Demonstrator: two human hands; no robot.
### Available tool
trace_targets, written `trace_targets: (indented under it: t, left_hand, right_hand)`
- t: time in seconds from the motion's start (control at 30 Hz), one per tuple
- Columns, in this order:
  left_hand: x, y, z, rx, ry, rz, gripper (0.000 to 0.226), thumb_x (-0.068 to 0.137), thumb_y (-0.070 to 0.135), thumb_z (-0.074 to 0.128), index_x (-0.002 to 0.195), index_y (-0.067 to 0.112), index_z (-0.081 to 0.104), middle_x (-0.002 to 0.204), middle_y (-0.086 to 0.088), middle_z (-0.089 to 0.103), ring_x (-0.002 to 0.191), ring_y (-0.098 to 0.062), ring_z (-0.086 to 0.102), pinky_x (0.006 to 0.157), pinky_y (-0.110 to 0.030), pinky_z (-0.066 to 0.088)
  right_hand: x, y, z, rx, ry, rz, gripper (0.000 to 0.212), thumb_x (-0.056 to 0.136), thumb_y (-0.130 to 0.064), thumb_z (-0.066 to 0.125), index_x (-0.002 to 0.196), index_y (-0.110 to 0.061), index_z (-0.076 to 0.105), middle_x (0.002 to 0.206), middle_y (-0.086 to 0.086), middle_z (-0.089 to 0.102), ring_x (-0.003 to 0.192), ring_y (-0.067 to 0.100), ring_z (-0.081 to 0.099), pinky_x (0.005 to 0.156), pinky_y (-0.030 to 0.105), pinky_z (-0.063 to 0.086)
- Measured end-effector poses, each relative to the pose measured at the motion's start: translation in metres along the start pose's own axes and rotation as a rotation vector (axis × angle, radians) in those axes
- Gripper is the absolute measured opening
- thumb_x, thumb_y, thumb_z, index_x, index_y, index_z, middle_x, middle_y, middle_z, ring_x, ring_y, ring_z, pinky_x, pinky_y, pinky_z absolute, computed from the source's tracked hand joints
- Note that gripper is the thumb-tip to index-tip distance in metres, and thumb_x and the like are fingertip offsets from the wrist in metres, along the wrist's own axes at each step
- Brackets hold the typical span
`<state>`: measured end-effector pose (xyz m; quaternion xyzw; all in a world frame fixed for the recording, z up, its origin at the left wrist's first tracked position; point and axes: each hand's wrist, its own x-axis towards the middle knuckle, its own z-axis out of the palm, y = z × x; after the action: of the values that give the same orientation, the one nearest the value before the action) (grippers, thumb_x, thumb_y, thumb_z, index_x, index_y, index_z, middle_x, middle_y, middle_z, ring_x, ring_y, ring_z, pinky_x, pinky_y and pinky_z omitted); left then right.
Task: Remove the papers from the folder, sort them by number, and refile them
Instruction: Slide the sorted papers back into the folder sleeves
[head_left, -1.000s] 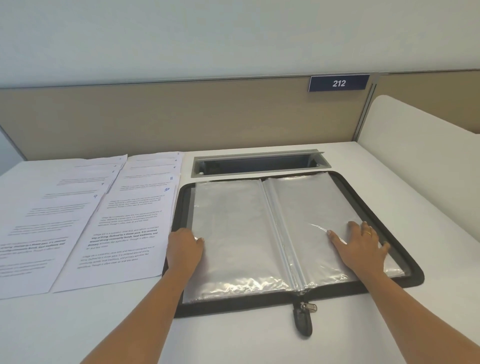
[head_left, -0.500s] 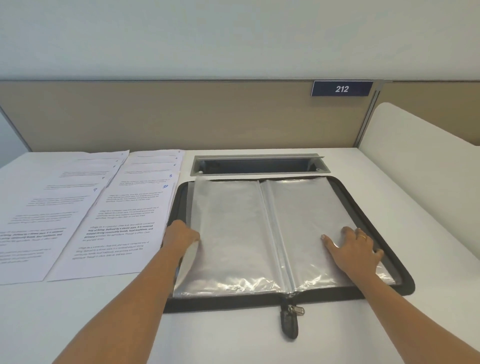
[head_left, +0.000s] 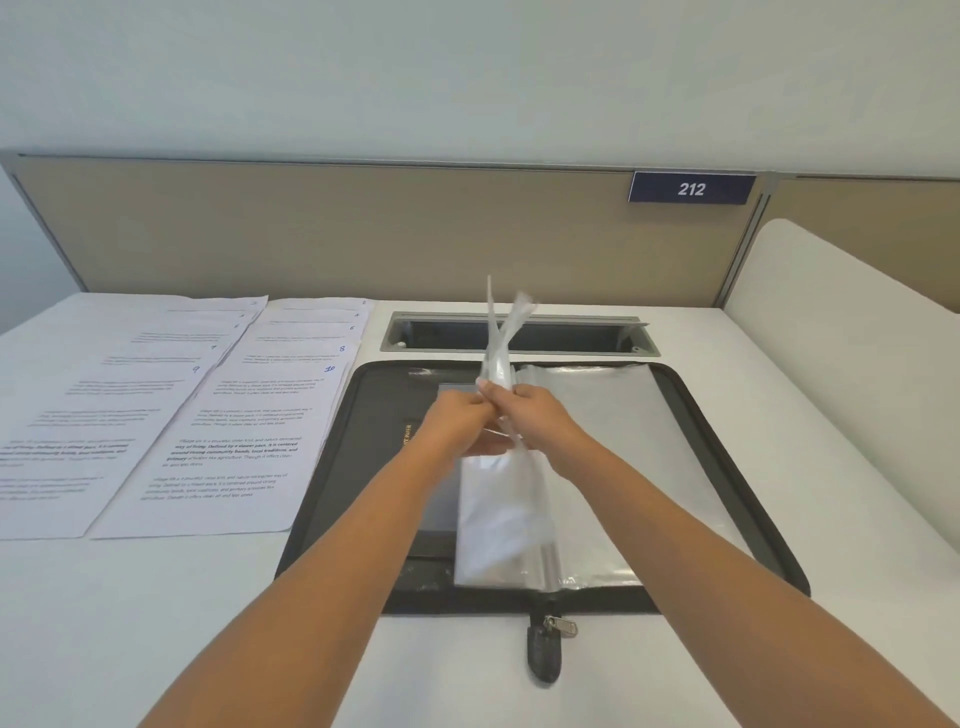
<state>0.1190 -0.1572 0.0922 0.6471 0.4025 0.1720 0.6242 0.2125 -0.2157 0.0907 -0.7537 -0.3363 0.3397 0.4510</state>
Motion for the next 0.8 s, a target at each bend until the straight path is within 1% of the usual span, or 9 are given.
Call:
trace_targets:
  t: [0.13,0.17,0.2,0.33,0.4,0.5,0.63,0.7,0.8]
  left_hand:
    - [-0.006,0.0,0.009,-0.099,-0.156,-0.026,0.025,0.101,0.014,0.04,0.11,0.005,0.061,0.094,-0.009,0.068,0.08,-0.018,0.067,0.075,-0.026,0.054]
    - [-0.006,-0.002,0.008,-0.083,-0.145,-0.022,0.024,0.101,0.013,0.04,0.11,0.006,0.061,0.093,-0.007,0.067,0.079,-0.016,0.065,0.076,-0.025,0.053]
    - [-0.006,-0.004,0.006,-0.061,-0.104,-0.015,0.024,0.1,0.013,0.041,0.111,0.006,0.061,0.091,-0.005,0.066,0.078,-0.015,0.064,0.075,-0.024,0.052]
    - [0.003,-0.029,-0.015,0.159,0.149,0.013,0.02,0.097,0.018,0.049,0.108,0.009,0.063,0.102,-0.007,0.064,0.089,-0.018,0.06,0.084,-0.031,0.049]
    - [0.005,-0.047,-0.03,0.339,0.238,0.009,0.022,0.095,0.023,0.052,0.111,0.011,0.063,0.114,-0.008,0.063,0.101,-0.02,0.057,0.089,-0.031,0.044]
    - [0.007,-0.072,-0.047,0.583,0.312,-0.026,0.037,0.092,0.03,0.056,0.125,0.013,0.057,0.132,-0.007,0.054,0.118,-0.024,0.051,0.1,-0.035,0.041]
    - [0.004,-0.094,-0.056,0.899,0.355,-0.091,0.056,0.089,0.043,0.057,0.138,0.02,0.042,0.149,-0.007,0.033,0.138,-0.026,0.028,0.112,-0.053,0.024]
    - [0.004,-0.1,-0.058,0.957,0.344,-0.144,0.065,0.089,0.048,0.056,0.143,0.021,0.034,0.154,-0.01,0.02,0.144,-0.028,0.014,0.114,-0.055,0.016]
    - [0.006,-0.104,-0.062,0.989,0.348,-0.213,0.075,0.087,0.056,0.053,0.147,0.019,0.025,0.156,-0.013,0.013,0.145,-0.031,0.008,0.115,-0.053,0.012]
  right_hand:
    - [0.013,0.015,-0.019,0.099,0.088,0.086,0.018,0.091,-0.026,0.057,0.08,-0.012,0.057,0.079,0.006,0.057,0.068,0.018,0.054,0.058,0.025,0.042]
    - [0.017,0.022,-0.026,0.096,0.101,0.104,0.014,0.091,-0.02,0.057,0.081,-0.01,0.058,0.079,0.007,0.055,0.068,0.021,0.052,0.055,0.024,0.038]
    - [0.019,0.029,-0.034,0.091,0.113,0.121,0.011,0.091,-0.016,0.056,0.088,-0.006,0.061,0.081,0.011,0.054,0.069,0.023,0.05,0.054,0.024,0.035]
    - [0.018,0.059,-0.077,0.013,0.186,0.205,0.036,0.09,-0.016,0.061,0.12,0.004,0.054,0.085,0.012,0.05,0.054,0.014,0.036,0.048,0.022,0.028]
    - [0.017,0.079,-0.106,-0.043,0.228,0.261,0.03,0.088,-0.016,0.063,0.112,-0.001,0.055,0.082,0.009,0.05,0.058,0.016,0.043,0.052,0.023,0.035]
    - [0.017,0.109,-0.148,-0.097,0.39,0.314,0.017,0.081,-0.01,0.068,0.092,-0.004,0.056,0.088,0.014,0.053,0.086,0.031,0.06,0.076,0.037,0.047]
    - [0.006,0.132,-0.175,-0.178,0.462,0.366,0.02,0.078,-0.01,0.074,0.094,0.0,0.067,0.07,0.011,0.059,0.05,0.019,0.048,0.047,0.024,0.04]
    - [0.005,0.138,-0.173,-0.203,0.486,0.375,0.014,0.079,-0.006,0.072,0.092,-0.002,0.069,0.077,0.012,0.062,0.056,0.02,0.051,0.056,0.025,0.044]
    - [0.005,0.138,-0.162,-0.278,0.528,0.359,0.01,0.082,-0.009,0.063,0.092,-0.01,0.066,0.092,0.011,0.062,0.081,0.028,0.057,0.074,0.03,0.046]
